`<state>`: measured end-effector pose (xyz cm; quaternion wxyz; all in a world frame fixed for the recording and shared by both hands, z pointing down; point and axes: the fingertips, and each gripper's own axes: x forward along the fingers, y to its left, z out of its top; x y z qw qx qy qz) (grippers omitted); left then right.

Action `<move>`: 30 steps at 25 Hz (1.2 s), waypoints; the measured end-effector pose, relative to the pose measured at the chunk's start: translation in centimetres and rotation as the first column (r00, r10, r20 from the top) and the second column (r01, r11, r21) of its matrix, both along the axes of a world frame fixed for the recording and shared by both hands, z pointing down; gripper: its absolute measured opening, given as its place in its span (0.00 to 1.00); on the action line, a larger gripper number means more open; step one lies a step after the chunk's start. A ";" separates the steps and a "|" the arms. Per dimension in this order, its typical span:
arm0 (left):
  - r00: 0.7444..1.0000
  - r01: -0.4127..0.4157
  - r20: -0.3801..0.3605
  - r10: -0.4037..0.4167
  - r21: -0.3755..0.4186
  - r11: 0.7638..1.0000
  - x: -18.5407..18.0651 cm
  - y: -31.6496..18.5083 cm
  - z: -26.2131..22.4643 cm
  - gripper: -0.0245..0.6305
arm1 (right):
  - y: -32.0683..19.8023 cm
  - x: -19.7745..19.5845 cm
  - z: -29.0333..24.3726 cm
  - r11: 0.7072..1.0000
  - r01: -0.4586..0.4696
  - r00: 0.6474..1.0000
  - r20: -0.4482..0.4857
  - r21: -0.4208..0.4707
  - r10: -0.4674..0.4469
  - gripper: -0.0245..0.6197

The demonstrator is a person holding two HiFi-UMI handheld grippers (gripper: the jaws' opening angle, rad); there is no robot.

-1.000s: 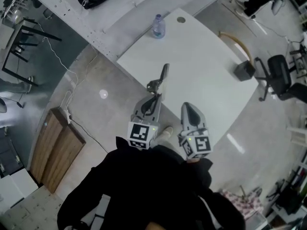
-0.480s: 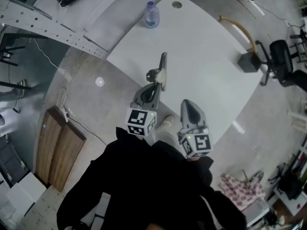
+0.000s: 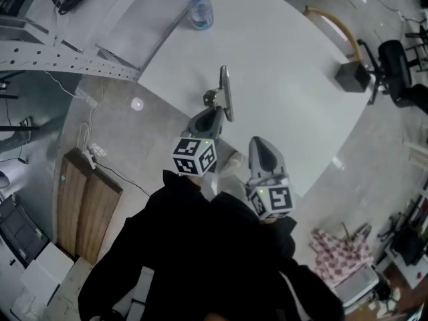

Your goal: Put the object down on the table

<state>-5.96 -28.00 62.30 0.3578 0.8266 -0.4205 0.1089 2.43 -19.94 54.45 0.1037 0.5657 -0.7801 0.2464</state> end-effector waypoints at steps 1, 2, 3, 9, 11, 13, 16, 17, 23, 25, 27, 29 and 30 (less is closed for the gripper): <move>1.000 0.003 -0.011 -0.004 -0.019 1.000 0.1 0.0 0.4 0.05 | 0.0 0.0 0.2 1.000 -0.003 1.000 0.003 -0.007 0.003 0.02; 1.000 0.009 -0.024 -0.010 -0.041 0.999 0.1 0.0 0.9 0.05 | 0.0 -0.1 0.3 1.000 -0.004 1.000 0.004 -0.010 0.004 0.02; 0.999 0.015 -0.041 -0.018 -0.066 0.998 0.1 0.0 1.3 0.05 | 0.1 -0.1 0.3 1.000 -0.004 1.000 0.002 -0.011 0.004 0.02; 0.991 0.054 -0.113 -0.076 -0.187 0.981 0.0 0.0 4.0 0.05 | 0.3 0.3 0.8 0.999 -0.015 1.000 -0.009 -0.031 0.015 0.02; 0.984 0.064 -0.147 -0.099 -0.229 0.971 0.1 0.0 4.7 0.05 | 0.3 0.4 1.0 0.999 -0.024 1.000 -0.004 -0.039 0.024 0.02; 0.976 0.074 -0.179 -0.125 -0.267 0.961 0.1 0.1 5.2 0.05 | 0.4 0.4 1.1 0.999 -0.024 1.000 -0.003 -0.041 0.024 0.02; 0.961 0.094 -0.219 -0.170 -0.319 0.943 0.0 0.2 5.9 0.05 | 0.5 0.2 1.2 0.999 -0.012 1.000 -0.007 -0.039 0.012 0.02; 0.956 0.100 -0.228 -0.182 -0.332 0.938 0.0 0.3 6.1 0.05 | 0.5 0.2 1.2 0.999 -0.007 1.000 -0.011 -0.038 0.007 0.02; 0.921 0.106 -0.303 -0.245 -0.409 0.906 0.1 0.1 6.9 0.05 | 0.7 0.3 1.2 0.999 -0.006 1.000 -0.015 -0.042 0.005 0.02; 0.919 0.099 -0.312 -0.242 -0.411 0.906 0.2 0.1 7.0 0.05 | 0.7 0.4 1.2 0.999 -0.011 1.000 -0.013 -0.042 0.010 0.02; 0.915 0.095 -0.321 -0.243 -0.415 0.905 0.4 0.1 7.0 0.05 | 0.8 0.5 1.1 0.999 -0.016 1.000 -0.007 -0.038 0.016 0.02; 0.903 0.095 -0.343 -0.259 -0.428 0.899 0.5 0.1 7.0 0.06 | 0.9 0.6 1.1 1.000 -0.008 1.000 -0.015 -0.029 0.008 0.02; 0.898 0.096 -0.351 -0.266 -0.432 0.897 0.6 0.1 7.0 0.06 | 0.9 0.7 1.1 1.000 -0.007 1.000 -0.016 -0.027 0.006 0.02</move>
